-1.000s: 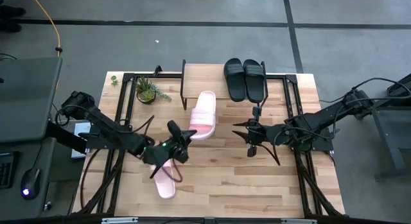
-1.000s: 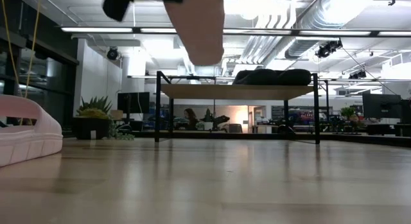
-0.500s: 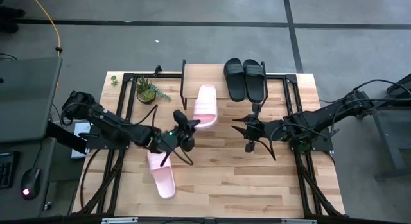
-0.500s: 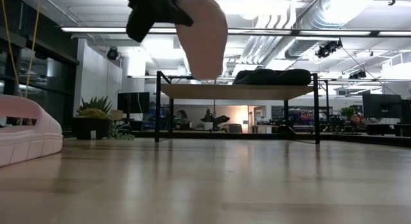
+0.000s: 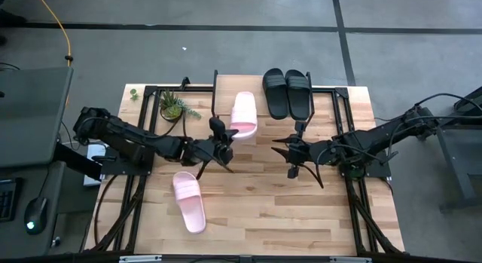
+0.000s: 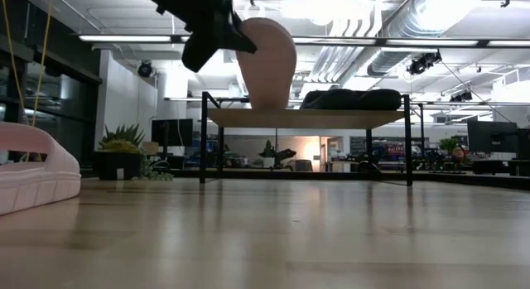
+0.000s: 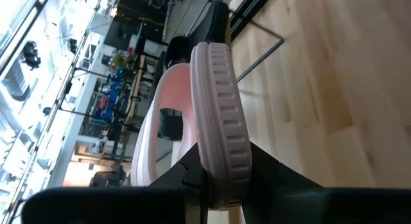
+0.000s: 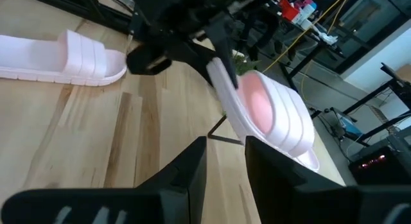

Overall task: Pick and place slides into the shelf
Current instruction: Put the right pink slipper on the shelf

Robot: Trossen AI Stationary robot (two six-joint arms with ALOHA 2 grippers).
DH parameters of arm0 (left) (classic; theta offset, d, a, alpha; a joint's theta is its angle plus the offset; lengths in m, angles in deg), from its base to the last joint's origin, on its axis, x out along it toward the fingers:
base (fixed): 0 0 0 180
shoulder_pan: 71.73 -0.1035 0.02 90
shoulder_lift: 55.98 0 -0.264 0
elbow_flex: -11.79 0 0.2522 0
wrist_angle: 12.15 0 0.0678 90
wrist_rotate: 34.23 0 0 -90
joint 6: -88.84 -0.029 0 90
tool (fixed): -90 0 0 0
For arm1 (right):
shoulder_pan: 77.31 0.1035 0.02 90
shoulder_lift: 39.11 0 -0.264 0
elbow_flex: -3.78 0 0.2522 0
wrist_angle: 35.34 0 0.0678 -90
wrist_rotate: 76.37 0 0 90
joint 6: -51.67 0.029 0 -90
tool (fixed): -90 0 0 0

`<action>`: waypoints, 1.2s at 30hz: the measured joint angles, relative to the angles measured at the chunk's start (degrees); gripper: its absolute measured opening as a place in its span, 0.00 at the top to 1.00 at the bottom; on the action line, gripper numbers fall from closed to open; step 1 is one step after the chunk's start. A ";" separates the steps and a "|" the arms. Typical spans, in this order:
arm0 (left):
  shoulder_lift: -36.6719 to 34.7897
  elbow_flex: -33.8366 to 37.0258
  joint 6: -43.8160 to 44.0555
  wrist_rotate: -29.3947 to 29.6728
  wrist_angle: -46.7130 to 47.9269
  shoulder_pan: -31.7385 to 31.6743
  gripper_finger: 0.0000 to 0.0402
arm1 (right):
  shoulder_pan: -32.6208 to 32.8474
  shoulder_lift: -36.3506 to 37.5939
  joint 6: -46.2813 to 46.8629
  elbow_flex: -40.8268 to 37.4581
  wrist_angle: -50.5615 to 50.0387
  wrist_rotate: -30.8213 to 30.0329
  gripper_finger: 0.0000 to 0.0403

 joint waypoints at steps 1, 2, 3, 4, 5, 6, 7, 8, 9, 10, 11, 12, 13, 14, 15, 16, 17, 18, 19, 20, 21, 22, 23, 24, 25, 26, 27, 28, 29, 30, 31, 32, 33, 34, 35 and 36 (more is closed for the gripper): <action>0.00 0.00 -0.18 -0.22 -0.02 -0.70 0.88 | 0.00 0.00 -0.58 0.00 0.00 -0.01 0.76; 0.00 0.00 -0.34 -0.48 -0.01 -1.40 0.88 | 0.00 0.00 -0.86 0.00 0.00 -0.02 0.76; 0.00 0.00 -0.48 -0.90 -0.02 -2.13 0.88 | 0.00 0.00 -0.95 0.00 0.00 -0.11 0.76; 0.00 0.00 -0.58 -1.42 -0.03 -2.82 0.88 | 0.00 0.00 -1.05 0.00 0.00 -0.43 0.76; 0.00 0.00 -0.58 -2.07 -0.07 -3.47 0.88 | 0.00 0.00 -1.08 -0.02 0.00 -1.01 0.76; 0.00 0.00 -0.58 -2.73 -0.12 -4.15 0.88 | 0.00 0.00 -1.29 -0.02 0.01 -1.81 0.76; 0.00 0.00 -0.58 -3.55 -0.21 -4.81 0.88 | 0.00 -0.02 -1.73 -0.02 0.00 -2.49 0.76; 0.00 0.00 -0.61 -4.53 -0.32 -5.44 0.88 | 0.00 -0.02 -1.99 -0.02 0.02 -3.09 0.76; 0.00 0.00 -0.60 -5.63 -0.45 -6.08 0.88 | 0.00 -0.02 -2.27 -0.02 0.02 -3.24 0.76; 0.00 0.00 -0.61 -6.64 -0.49 -6.69 0.88 | 0.00 -0.02 -2.35 -0.02 0.02 -3.27 0.76; 0.00 0.00 -0.64 -7.46 -0.58 -7.28 0.88 | 0.00 -0.02 -2.34 -0.02 0.02 -3.28 0.76; 0.02 0.00 -0.78 -8.23 -0.78 -7.91 0.88 | 0.00 -0.02 -2.36 -0.02 0.02 -3.29 0.76; 0.02 0.00 -0.87 -8.75 -1.10 -8.46 0.88 | 0.00 -0.02 -2.36 -0.02 0.02 -3.28 0.76; 0.02 0.00 -1.17 -9.06 -1.64 -9.00 0.88 | 0.00 -0.02 -2.36 -0.02 0.02 -3.27 0.76; 0.04 0.00 -1.54 -9.25 -2.22 -9.52 0.88 | 0.00 -0.02 -2.34 -0.02 0.03 -3.27 0.76; 0.04 0.00 -1.66 -9.55 -2.60 -9.99 0.88 | 0.00 -0.02 -2.35 -0.02 0.02 -3.27 0.76; 0.04 0.00 -1.72 -10.17 -2.84 -10.49 0.88 | 0.00 -0.02 -2.34 -0.02 0.03 -3.27 0.76; 0.04 0.00 -1.74 -11.20 -3.00 -10.98 0.88 | 0.00 -0.02 -2.34 -0.02 0.04 -3.27 0.76; 0.04 0.00 -1.72 -12.38 -3.19 -11.45 0.88 | 0.00 -0.02 -2.28 -0.02 0.04 -3.25 0.76; 0.04 0.00 -1.72 -13.13 -3.38 -11.93 0.88 | 0.00 -0.02 -2.15 -0.02 0.04 -3.26 0.76; 0.04 0.00 -1.72 -13.76 -3.48 -12.35 0.88 | 0.00 -0.02 -2.05 -0.02 0.04 -3.25 0.76; 0.04 0.00 -1.71 -14.27 -3.49 -12.77 0.88 | 0.00 -0.02 -1.95 -0.02 0.04 -3.26 0.76; 0.04 0.00 -1.70 -14.68 -3.48 -13.13 0.88 | 0.00 -0.02 -1.93 -0.02 0.04 -3.25 0.76; 0.04 0.00 -1.70 -15.08 -3.48 -13.51 0.88 | 0.00 -0.02 -1.92 -0.02 0.04 -3.26 0.76; 0.04 0.00 -1.70 -15.47 -3.50 -13.86 0.88 | 0.00 -0.02 -1.84 -0.02 0.04 -3.25 0.76; 0.04 0.00 -1.70 -15.94 -3.55 -14.18 0.88 | 0.00 -0.02 -1.82 -0.02 0.04 -3.25 0.76; 0.04 0.00 -1.75 -16.45 -3.74 -14.54 0.88 | 0.00 -0.02 -1.84 -0.02 0.04 -3.25 0.76; 0.04 0.00 -1.85 -16.84 -3.94 -14.94 0.88 | 0.00 -0.02 -1.88 -0.02 0.04 -3.25 0.76; 0.04 0.00 -1.85 -17.32 -4.16 -15.32 0.88 | 0.00 -0.02 -1.88 -0.02 0.04 -3.25 0.76; 0.04 0.00 -1.85 -17.94 -4.37 -15.73 0.88 | 0.00 -0.02 -1.88 -0.02 0.03 -3.25 0.76; 0.04 0.00 -1.86 -18.67 -4.61 -16.10 0.88 | 0.00 -0.02 -1.88 -0.02 0.04 -3.25 0.76; 0.04 0.00 -1.85 -19.39 -4.96 -16.45 0.88 | 0.00 -0.02 -1.90 -0.02 0.03 -3.25 0.76; 0.04 0.00 -1.85 -20.09 -5.33 -16.76 0.88 | 0.00 -0.02 -1.91 -0.02 0.04 -3.25 0.76; 0.04 0.00 -1.85 -20.74 -5.75 -16.97 0.88 | 0.00 -0.02 -1.91 -0.02 0.04 -3.25 0.76; 0.04 0.00 -1.85 -21.29 -6.11 -17.27 0.88 | 0.00 -0.02 -1.91 -0.02 0.03 -3.25 0.76; 0.04 0.00 -1.83 -21.70 -6.44 -17.49 0.88 | 0.00 -0.02 -1.93 -0.02 0.02 -3.25 0.76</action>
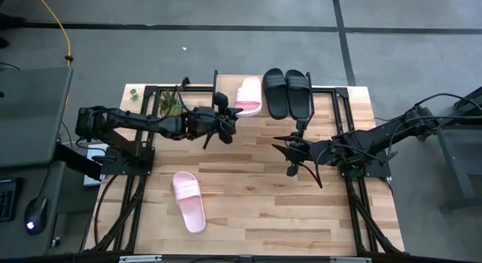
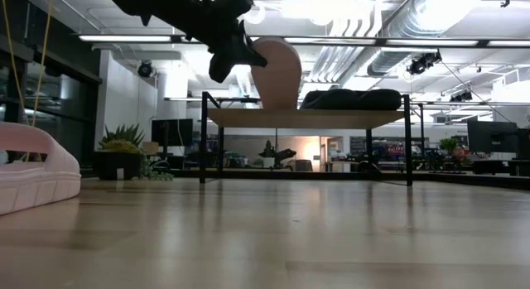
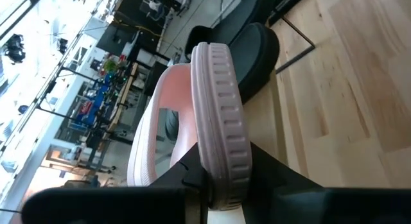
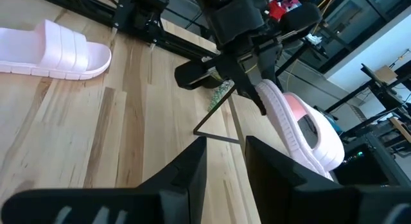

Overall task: Pick and place slides into the shelf
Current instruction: Put the right pink slipper on the shelf

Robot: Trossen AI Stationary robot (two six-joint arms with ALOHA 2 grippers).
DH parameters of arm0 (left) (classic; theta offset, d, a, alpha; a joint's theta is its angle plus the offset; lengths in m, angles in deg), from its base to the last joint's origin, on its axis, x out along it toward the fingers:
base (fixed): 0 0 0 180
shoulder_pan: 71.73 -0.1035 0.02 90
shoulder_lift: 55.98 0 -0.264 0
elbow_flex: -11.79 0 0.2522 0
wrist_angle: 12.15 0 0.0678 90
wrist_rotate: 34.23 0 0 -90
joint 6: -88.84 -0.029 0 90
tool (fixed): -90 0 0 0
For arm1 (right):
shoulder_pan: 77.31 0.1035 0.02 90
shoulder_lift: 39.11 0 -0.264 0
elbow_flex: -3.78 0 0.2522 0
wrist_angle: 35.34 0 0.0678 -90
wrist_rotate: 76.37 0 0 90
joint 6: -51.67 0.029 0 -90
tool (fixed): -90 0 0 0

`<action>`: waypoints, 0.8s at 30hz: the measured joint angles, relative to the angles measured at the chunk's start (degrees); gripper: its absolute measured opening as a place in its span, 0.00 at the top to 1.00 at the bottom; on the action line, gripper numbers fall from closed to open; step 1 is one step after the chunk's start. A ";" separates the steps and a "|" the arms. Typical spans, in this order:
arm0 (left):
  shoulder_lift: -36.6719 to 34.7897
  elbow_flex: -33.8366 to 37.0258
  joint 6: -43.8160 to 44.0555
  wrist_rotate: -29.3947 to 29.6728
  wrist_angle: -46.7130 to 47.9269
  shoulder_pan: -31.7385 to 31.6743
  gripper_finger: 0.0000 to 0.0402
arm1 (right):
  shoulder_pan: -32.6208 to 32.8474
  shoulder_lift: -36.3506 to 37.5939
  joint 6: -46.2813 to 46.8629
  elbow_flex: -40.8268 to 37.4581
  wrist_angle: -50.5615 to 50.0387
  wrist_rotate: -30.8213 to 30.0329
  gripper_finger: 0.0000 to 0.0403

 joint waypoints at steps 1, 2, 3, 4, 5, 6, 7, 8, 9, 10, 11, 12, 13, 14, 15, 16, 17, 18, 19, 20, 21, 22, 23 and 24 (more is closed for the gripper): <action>0.00 0.00 0.00 -0.48 -0.16 -0.19 0.88 | 0.00 0.00 -0.10 0.00 0.00 0.00 0.76; 0.00 0.00 -0.03 -1.24 -0.20 -0.45 0.88 | 0.00 0.00 -0.19 0.00 0.00 0.00 0.76; 0.00 0.00 -0.10 -2.00 -0.20 -0.50 0.88 | 0.00 0.00 -0.21 0.00 0.00 0.00 0.76; 0.00 0.00 -0.25 -2.42 -0.18 -0.51 0.88 | 0.00 0.00 -0.21 0.00 0.00 0.00 0.76; 0.00 0.00 -0.46 -2.63 -0.22 -0.51 0.88 | 0.00 0.00 -0.25 0.00 0.00 0.00 0.76; 0.00 0.00 -0.94 -2.65 -0.38 -0.53 0.88 | 0.00 0.00 -0.29 0.00 0.00 0.00 0.76; 0.00 0.00 -1.17 -2.67 -0.46 -0.83 0.88 | 0.00 0.00 -0.34 0.00 0.00 0.00 0.76; 0.00 0.00 -1.18 -2.68 -0.51 -0.84 0.88 | 0.00 0.00 -0.38 0.00 0.00 0.00 0.76; 0.00 0.00 -1.22 -2.67 -0.71 -0.84 0.88 | 0.00 0.00 -0.39 0.00 0.00 0.00 0.76; 0.00 0.00 -1.23 -2.67 -0.87 -0.86 0.88 | 0.00 0.00 -0.39 0.00 0.00 0.00 0.76; 0.00 0.00 -1.25 -2.68 -0.97 -1.05 0.88 | 0.00 0.00 -0.41 0.00 0.00 0.00 0.76; 0.00 0.00 -1.29 -2.73 -0.96 -1.31 0.88 | 0.00 0.00 -0.41 0.00 0.00 0.00 0.76; 0.00 0.00 -1.31 -2.85 -0.95 -1.57 0.88 | 0.00 0.00 -0.41 0.00 0.00 0.01 0.76; 0.00 0.00 -1.31 -2.78 -0.97 -1.61 0.88 | 0.00 0.00 -0.41 0.00 0.00 0.00 0.76; 0.02 0.00 -1.31 -2.54 -0.95 -1.71 0.88 | 0.00 0.00 -0.43 0.00 0.00 0.00 0.76; 0.34 0.00 -1.31 -2.29 -1.09 -2.17 0.88 | 0.00 0.00 -0.43 0.00 0.00 0.00 0.76; 0.75 0.00 -1.31 -2.21 -1.43 -2.50 0.88 | 0.00 0.00 -0.43 0.00 0.00 0.00 0.76; 1.11 0.00 -1.33 -2.22 -1.25 -2.68 0.88 | 0.00 0.00 -0.43 0.00 0.00 0.00 0.76; 1.60 0.02 -1.35 -2.22 -1.33 -2.69 0.88 | 0.00 0.00 -0.43 0.00 0.00 0.00 0.76; 2.34 -0.01 -1.47 -2.17 -2.27 -2.71 0.88 | 0.00 0.00 -0.43 0.00 0.00 0.00 0.76; 3.10 -0.02 -2.02 -2.07 -2.96 -2.72 0.88 | 0.00 0.00 -0.43 0.00 -0.01 0.00 0.76; 3.77 -0.02 -2.73 -2.02 -3.27 -2.72 0.88 | 0.00 0.00 -0.43 0.00 0.00 0.00 0.76; 4.63 0.00 -3.43 -2.02 -3.98 -2.63 0.88 | 0.00 0.00 -0.43 0.00 0.00 0.00 0.76; 5.44 0.00 -4.26 -1.99 -4.99 -2.61 0.88 | 0.00 0.00 -0.43 0.00 -0.02 0.00 0.76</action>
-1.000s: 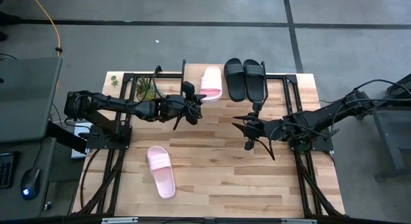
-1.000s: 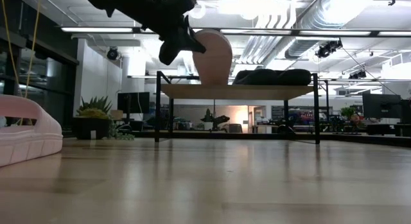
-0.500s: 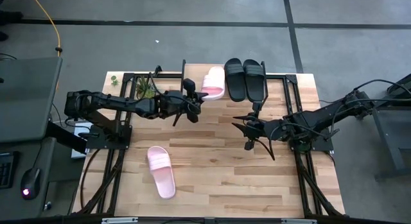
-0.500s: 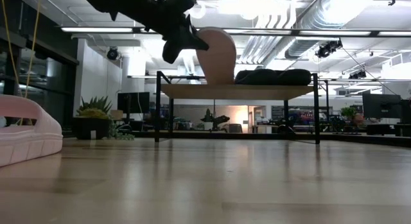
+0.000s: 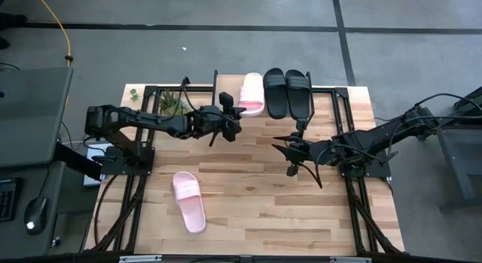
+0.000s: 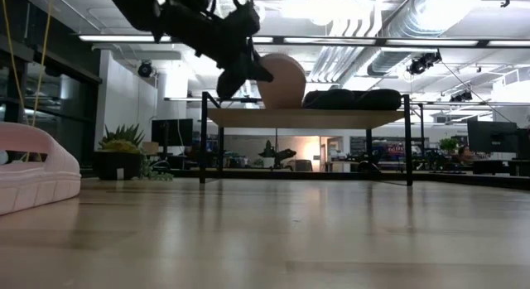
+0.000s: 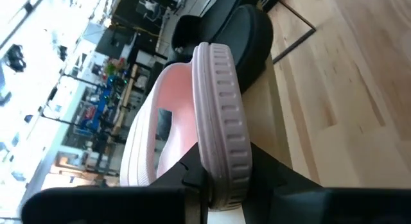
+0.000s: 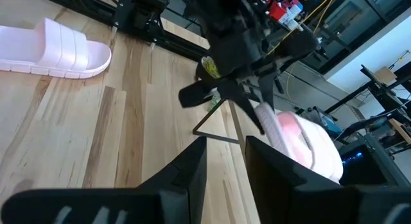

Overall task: Pick and place slides into the shelf
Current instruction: Put the right pink slipper on the shelf

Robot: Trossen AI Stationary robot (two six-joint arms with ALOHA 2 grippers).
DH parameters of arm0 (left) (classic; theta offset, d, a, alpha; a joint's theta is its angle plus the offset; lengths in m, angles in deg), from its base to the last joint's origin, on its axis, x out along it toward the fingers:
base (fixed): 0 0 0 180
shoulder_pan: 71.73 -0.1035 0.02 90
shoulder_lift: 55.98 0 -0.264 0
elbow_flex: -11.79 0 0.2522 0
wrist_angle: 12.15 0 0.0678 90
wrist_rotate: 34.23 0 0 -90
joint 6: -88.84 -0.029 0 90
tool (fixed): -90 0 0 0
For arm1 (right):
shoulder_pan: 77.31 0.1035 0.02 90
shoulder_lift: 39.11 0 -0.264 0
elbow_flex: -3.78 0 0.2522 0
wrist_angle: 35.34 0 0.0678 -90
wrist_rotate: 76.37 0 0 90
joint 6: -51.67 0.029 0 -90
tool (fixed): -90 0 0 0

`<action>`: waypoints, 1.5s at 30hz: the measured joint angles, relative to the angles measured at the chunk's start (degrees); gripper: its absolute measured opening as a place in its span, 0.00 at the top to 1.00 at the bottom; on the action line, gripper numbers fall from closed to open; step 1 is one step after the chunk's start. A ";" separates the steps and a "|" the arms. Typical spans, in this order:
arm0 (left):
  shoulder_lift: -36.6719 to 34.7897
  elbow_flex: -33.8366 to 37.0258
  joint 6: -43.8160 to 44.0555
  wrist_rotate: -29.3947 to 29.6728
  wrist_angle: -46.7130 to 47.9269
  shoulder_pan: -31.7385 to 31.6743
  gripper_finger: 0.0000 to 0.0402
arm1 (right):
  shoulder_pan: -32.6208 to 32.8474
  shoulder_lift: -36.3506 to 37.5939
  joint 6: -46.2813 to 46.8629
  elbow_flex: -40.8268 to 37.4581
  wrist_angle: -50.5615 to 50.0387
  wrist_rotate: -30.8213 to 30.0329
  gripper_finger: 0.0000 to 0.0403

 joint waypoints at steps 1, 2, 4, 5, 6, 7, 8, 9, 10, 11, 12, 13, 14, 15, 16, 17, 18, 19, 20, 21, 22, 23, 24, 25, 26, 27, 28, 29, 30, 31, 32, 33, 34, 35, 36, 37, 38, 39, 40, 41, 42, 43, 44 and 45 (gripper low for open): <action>0.83 0.00 -0.71 -0.05 -1.23 0.10 0.88 | 0.00 0.00 0.00 0.00 0.00 0.00 0.76; 1.53 0.00 -1.11 -0.04 -2.12 0.42 0.88 | 0.00 0.00 0.00 0.00 0.02 0.00 0.76; 2.61 -0.11 -1.50 0.06 -3.22 0.51 0.88 | 0.00 0.00 0.00 0.00 0.02 0.00 0.76; 2.92 -0.34 -1.55 0.19 -3.15 0.51 0.88 | 0.00 0.00 0.00 0.00 0.02 0.00 0.76; 2.96 -0.52 -1.55 0.43 -2.82 0.72 0.88 | 0.00 0.00 -0.02 0.00 0.02 0.00 0.76; 2.96 -0.72 -1.55 0.80 -2.73 0.88 0.88 | 0.00 0.00 -0.06 0.00 0.01 0.00 0.76; 2.94 -0.81 -1.53 1.06 -2.77 1.12 0.88 | 0.00 0.00 -0.21 0.00 0.00 0.00 0.76; 2.91 -0.81 -1.55 1.49 -2.74 1.21 0.88 | 0.00 0.00 -0.35 0.00 0.00 0.00 0.76; 2.91 -0.81 -1.63 2.12 -2.67 1.41 0.88 | 0.00 0.00 -0.65 0.00 0.02 0.00 0.76; 2.90 -0.81 -1.98 3.24 -2.62 1.65 0.88 | 0.00 0.00 -1.00 0.00 0.00 0.00 0.76; 2.84 -0.81 -2.39 4.52 -2.60 1.89 0.88 | 0.00 0.00 -1.05 0.00 0.00 0.00 0.76; 2.78 -0.81 -2.80 5.37 -2.34 2.00 0.88 | 0.00 0.00 -1.03 0.00 0.00 0.00 0.76; 2.76 -0.81 -3.00 5.79 -1.67 1.95 0.88 | 0.00 0.00 -1.00 0.00 0.00 0.00 0.76; 2.76 -0.81 -3.08 5.81 -0.85 1.95 0.88 | 0.00 0.00 -1.00 0.00 0.00 0.00 0.76; 2.76 -0.81 -3.09 5.65 -0.11 1.95 0.88 | 0.00 0.00 -0.99 0.00 0.00 0.00 0.76; 2.76 -0.81 -3.10 5.45 0.29 1.95 0.88 | 0.01 0.00 -0.98 0.00 0.00 0.00 0.76; 2.76 -0.81 -3.10 5.39 0.40 1.93 0.88 | 0.02 0.00 -0.98 0.00 0.00 0.00 0.76; 2.76 -0.81 -3.08 5.39 0.45 1.93 0.88 | 0.02 0.00 -0.96 0.00 0.00 0.00 0.76; 2.76 -0.81 -3.06 5.39 0.53 1.93 0.88 | 0.02 0.00 -0.96 0.00 0.00 0.00 0.76; 2.76 -0.81 -3.00 5.39 0.59 1.93 0.88 | 0.02 0.00 -0.94 0.00 0.00 0.00 0.76; 2.76 -0.81 -2.89 5.39 0.59 1.93 0.88 | 0.02 0.00 -0.94 0.00 0.00 0.00 0.76; 2.76 -0.81 -2.89 5.35 0.57 1.93 0.88 | 0.02 0.00 -0.94 0.00 0.00 0.00 0.76; 2.76 -0.81 -2.89 5.08 0.57 1.93 0.88 | 0.02 0.00 -0.94 0.00 0.00 0.00 0.76; 2.76 -0.81 -2.87 4.74 0.61 1.93 0.88 | 0.02 0.00 -0.94 0.00 0.00 0.00 0.76; 2.76 -0.81 -2.78 4.47 0.61 1.93 0.88 | 0.02 0.00 -0.95 0.00 0.00 0.00 0.76; 2.76 -0.81 -2.55 4.19 0.61 1.93 0.88 | 0.02 0.00 -0.96 0.00 0.00 0.00 0.76; 2.76 -0.81 -2.40 3.77 0.61 1.90 0.88 | 0.02 0.00 -0.96 0.00 0.00 0.00 0.76; 2.76 -0.81 -2.11 3.39 0.61 1.88 0.88 | 0.02 0.00 -0.92 0.00 0.00 0.00 0.76; 2.76 -0.81 -1.99 3.11 0.61 1.90 0.88 | 0.02 0.00 -0.92 0.00 0.00 0.00 0.76; 2.76 -0.81 -1.90 2.86 0.59 1.90 0.88 | 0.02 0.00 -0.92 0.00 0.00 0.00 0.76; 2.76 -0.81 -1.80 2.60 0.61 1.90 0.88 | 0.02 0.00 -0.96 0.00 0.00 0.00 0.76; 2.76 -0.81 -1.77 2.45 0.61 1.90 0.88 | 0.02 0.00 -0.95 0.00 0.00 0.00 0.76; 2.76 -0.81 -1.73 2.26 0.64 1.90 0.88 | 0.02 0.00 -0.90 0.00 0.00 0.00 0.76; 2.76 -0.81 -1.55 2.14 0.64 1.90 0.88 | 0.02 0.00 -0.92 0.00 0.00 0.00 0.76; 2.76 -0.81 -1.39 2.02 0.65 1.90 0.88 | 0.02 0.00 -0.93 0.00 0.00 0.00 0.76; 2.76 -0.81 -1.33 1.86 0.66 1.90 0.88 | 0.02 0.00 -0.92 0.00 0.00 0.00 0.76; 2.76 -0.81 -1.31 1.72 0.66 1.91 0.88 | 0.02 0.00 -0.90 0.00 0.00 0.00 0.76; 2.76 -0.81 -1.31 1.72 0.66 1.97 0.88 | 0.02 0.00 -0.91 0.00 0.00 0.00 0.76; 2.76 -0.81 -1.29 1.72 0.66 1.99 0.88 | 0.02 0.00 -0.92 0.00 0.00 0.00 0.76; 2.75 -0.81 -1.29 1.70 0.68 2.01 0.88 | 0.02 0.00 -0.94 0.00 0.00 0.00 0.76; 2.74 -0.81 -1.22 1.66 0.68 2.01 0.88 | 0.02 0.00 -0.94 0.00 0.00 0.00 0.76; 2.74 -0.81 -0.85 1.57 0.70 2.01 0.88 | 0.02 0.00 -0.90 0.00 0.00 0.00 0.76; 2.74 -0.81 -0.34 1.50 0.68 2.01 0.88 | 0.02 0.00 -0.90 0.00 0.00 0.00 0.76; 2.74 -0.81 0.01 1.48 0.70 2.01 0.87 | 0.02 0.00 -0.92 0.00 0.00 0.00 0.76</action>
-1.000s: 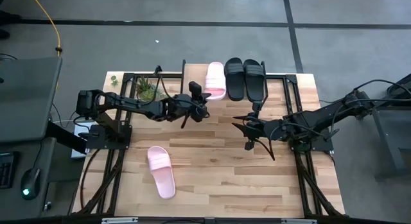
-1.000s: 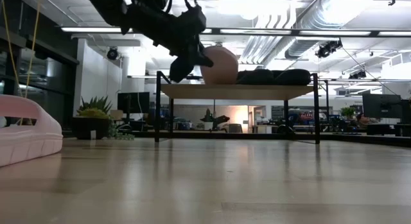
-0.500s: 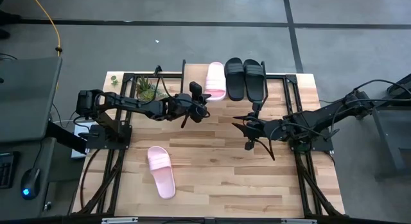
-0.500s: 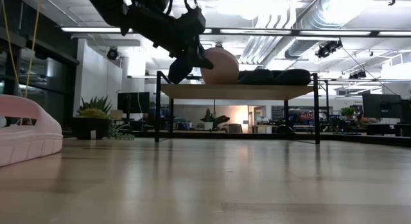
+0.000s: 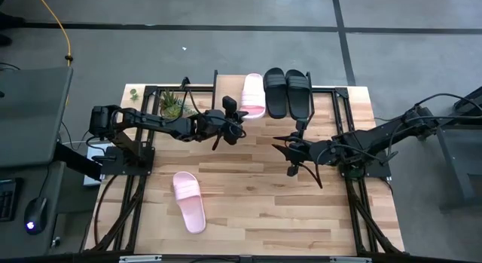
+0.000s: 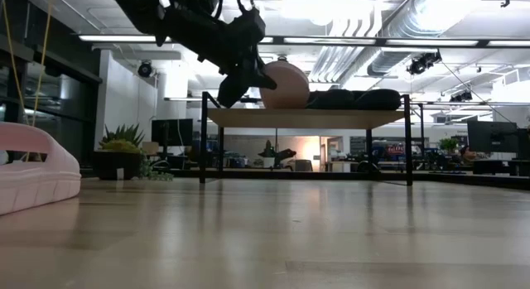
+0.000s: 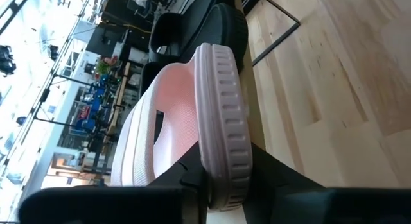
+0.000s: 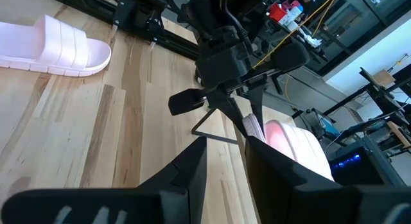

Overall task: Pick and place slides into the shelf
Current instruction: Put the right pink slipper on the shelf

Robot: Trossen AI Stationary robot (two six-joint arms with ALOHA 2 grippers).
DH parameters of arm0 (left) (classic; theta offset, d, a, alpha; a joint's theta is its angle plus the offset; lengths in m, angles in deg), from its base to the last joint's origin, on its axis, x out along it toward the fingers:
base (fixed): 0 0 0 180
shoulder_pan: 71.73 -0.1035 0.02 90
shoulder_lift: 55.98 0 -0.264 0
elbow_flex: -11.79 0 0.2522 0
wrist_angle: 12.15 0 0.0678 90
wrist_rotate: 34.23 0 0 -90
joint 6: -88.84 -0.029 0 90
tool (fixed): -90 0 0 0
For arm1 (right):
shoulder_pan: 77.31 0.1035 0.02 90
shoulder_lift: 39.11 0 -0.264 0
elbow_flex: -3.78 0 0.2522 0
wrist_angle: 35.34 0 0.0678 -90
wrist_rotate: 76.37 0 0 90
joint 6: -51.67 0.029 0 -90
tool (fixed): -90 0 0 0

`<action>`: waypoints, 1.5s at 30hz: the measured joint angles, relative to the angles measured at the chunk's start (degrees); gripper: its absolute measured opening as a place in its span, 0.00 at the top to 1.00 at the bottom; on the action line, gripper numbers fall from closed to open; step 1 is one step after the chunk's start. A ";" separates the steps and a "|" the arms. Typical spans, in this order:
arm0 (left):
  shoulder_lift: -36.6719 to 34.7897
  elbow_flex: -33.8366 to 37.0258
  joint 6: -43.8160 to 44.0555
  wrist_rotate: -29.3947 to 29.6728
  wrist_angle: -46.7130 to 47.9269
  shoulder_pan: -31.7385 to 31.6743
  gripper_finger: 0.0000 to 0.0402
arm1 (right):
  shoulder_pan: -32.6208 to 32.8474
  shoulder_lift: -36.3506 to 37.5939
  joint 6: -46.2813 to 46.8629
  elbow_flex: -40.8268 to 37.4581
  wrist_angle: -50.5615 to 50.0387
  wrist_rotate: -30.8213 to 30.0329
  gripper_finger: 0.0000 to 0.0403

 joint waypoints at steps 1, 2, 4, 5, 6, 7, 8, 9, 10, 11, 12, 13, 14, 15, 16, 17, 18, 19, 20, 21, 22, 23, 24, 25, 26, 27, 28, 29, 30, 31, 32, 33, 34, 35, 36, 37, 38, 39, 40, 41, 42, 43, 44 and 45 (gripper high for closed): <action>0.00 0.00 0.17 -0.04 -0.02 0.00 0.86 | 0.00 0.00 -0.01 0.00 0.00 0.00 0.76; 0.00 0.00 0.17 -0.22 -0.02 0.00 0.84 | 0.00 0.00 -0.01 0.00 0.00 0.00 0.76; 0.00 0.00 0.19 -0.46 -0.02 0.04 0.80 | 0.00 0.00 0.00 0.00 0.00 0.00 0.76; 0.00 0.00 0.19 -0.63 -0.02 0.04 0.78 | 0.00 0.00 0.00 0.00 0.00 0.00 0.76; 0.00 0.00 0.19 -0.63 -0.02 0.08 0.75 | 0.00 0.00 -0.02 0.00 0.00 0.00 0.76; 0.00 0.00 0.19 -0.64 -0.02 0.09 0.73 | 0.00 0.00 -0.02 0.00 0.00 0.00 0.76; -0.02 0.00 0.19 -0.63 -0.02 0.09 0.71 | 0.00 0.00 0.00 0.00 0.00 0.00 0.76; -0.03 0.00 0.22 -0.63 -0.02 0.09 0.69 | 0.00 0.00 0.00 0.00 0.00 0.00 0.76; -0.04 0.00 0.40 -0.61 -0.02 0.08 0.67 | 0.00 0.00 -0.04 0.00 0.00 0.00 0.76; -0.04 0.00 0.52 -0.61 -0.04 0.07 0.66 | 0.00 0.00 -0.06 0.00 0.00 0.00 0.76; -0.04 0.00 0.61 -0.59 -0.04 0.07 0.64 | 0.00 0.00 -0.07 0.00 0.00 0.00 0.76; -0.06 0.00 0.80 -0.56 -0.04 0.21 0.63 | 0.00 0.00 -0.07 0.00 0.00 0.00 0.76; -0.07 0.00 1.11 -0.29 -0.04 0.44 0.62 | 0.00 0.00 -0.07 0.00 0.00 0.00 0.76; -0.05 0.00 1.42 0.22 -0.04 0.71 0.61 | 0.00 0.00 -0.07 0.00 0.00 0.00 0.76; -0.06 0.00 1.46 0.33 -0.04 0.83 0.60 | 0.00 0.00 -0.07 0.00 0.00 0.00 0.76; -0.06 0.00 1.46 0.32 -0.06 1.27 0.59 | 0.00 0.00 -0.07 0.00 0.00 0.00 0.76; -0.07 0.00 1.37 0.37 -0.07 1.72 0.58 | 0.00 0.00 -0.07 0.00 0.00 0.00 0.76; -0.07 0.00 1.18 0.36 -0.17 2.04 0.57 | 0.00 0.00 -0.07 0.00 0.00 0.00 0.76; -0.07 0.00 1.13 0.37 -0.39 2.41 0.56 | 0.00 0.00 -0.03 0.00 0.00 0.00 0.76; -0.07 0.00 0.98 0.37 -0.71 2.90 0.55 | 0.00 0.00 -0.02 0.00 0.00 0.00 0.76; -0.07 0.00 0.51 0.37 -1.23 3.33 0.54 | 0.00 0.00 -0.03 0.00 0.00 0.00 0.76; -0.07 0.00 0.34 0.39 -1.80 3.60 0.53 | 0.00 0.00 -0.02 0.00 0.00 0.00 0.76; -0.07 -0.02 0.15 0.39 -2.21 3.84 0.52 | 0.00 0.00 0.00 0.00 0.00 0.00 0.76; -0.07 -0.02 0.13 0.39 -2.51 4.24 0.52 | 0.00 0.00 0.00 0.00 0.00 0.00 0.76; -0.07 -0.02 0.09 0.39 -2.66 4.60 0.51 | 0.00 0.00 0.00 0.00 0.00 0.00 0.76; -0.07 -0.02 0.07 0.39 -2.71 4.82 0.51 | 0.00 0.00 0.02 0.00 0.00 0.00 0.76; -0.07 -0.02 0.00 0.44 -2.80 4.83 0.50 | 0.00 0.00 0.02 0.00 0.00 0.00 0.76; -0.07 -0.02 -0.13 0.44 -2.84 4.83 0.50 | 0.00 0.00 0.02 0.00 0.00 0.00 0.76; -0.09 -0.02 -0.34 0.44 -2.84 4.83 0.49 | 0.00 0.00 0.02 0.00 0.00 0.00 0.76; -0.07 -0.02 -0.48 0.54 -2.82 4.83 0.49 | 0.00 0.00 0.02 0.00 0.00 0.00 0.76; -0.09 -0.02 -0.47 0.97 -2.79 4.81 0.49 | 0.00 0.00 0.02 0.00 0.00 0.00 0.76; -0.09 -0.02 -0.47 1.34 -2.79 4.81 0.48 | 0.00 0.00 0.02 0.00 0.00 0.00 0.76; -0.07 -0.02 -0.47 1.78 -2.79 4.81 0.48 | 0.00 0.00 0.04 0.00 0.00 0.00 0.76; -0.08 -0.02 -0.47 2.11 -2.79 4.81 0.48 | 0.00 0.00 0.02 0.00 0.00 0.00 0.76; -0.07 -0.02 -0.32 2.33 -2.77 4.81 0.47 | 0.00 0.00 -0.01 0.00 0.00 0.00 0.76; -0.09 -0.02 -0.05 2.43 -2.77 4.81 0.47 | 0.00 0.00 -0.03 0.00 0.00 0.00 0.76; -0.09 -0.02 0.17 2.45 -2.77 4.81 0.47 | 0.00 0.00 -0.04 0.00 0.00 0.00 0.76; -0.09 -0.02 0.17 2.47 -2.77 4.81 0.47 | 0.00 0.00 -0.05 0.00 0.00 0.00 0.76; -0.09 -0.02 0.17 2.47 -2.77 4.81 0.47 | 0.00 0.00 -0.07 0.00 0.00 0.00 0.76; -0.09 -0.02 0.17 2.49 -2.77 4.83 0.48 | 0.00 0.00 -0.09 0.00 0.00 0.00 0.76; -0.08 -0.02 0.38 2.55 -2.78 4.83 0.48 | 0.00 0.00 -0.07 0.00 0.00 0.00 0.76; -0.08 -0.02 0.58 2.58 -2.82 4.86 0.48 | 0.00 0.00 -0.04 0.00 0.00 0.00 0.76; -0.10 -0.02 0.87 2.65 -2.93 5.02 0.48 | 0.00 0.00 -0.02 0.00 0.00 0.00 0.76; -0.27 -0.02 1.10 2.72 -2.93 5.26 0.48 | 0.00 0.00 -0.02 0.00 0.00 0.00 0.76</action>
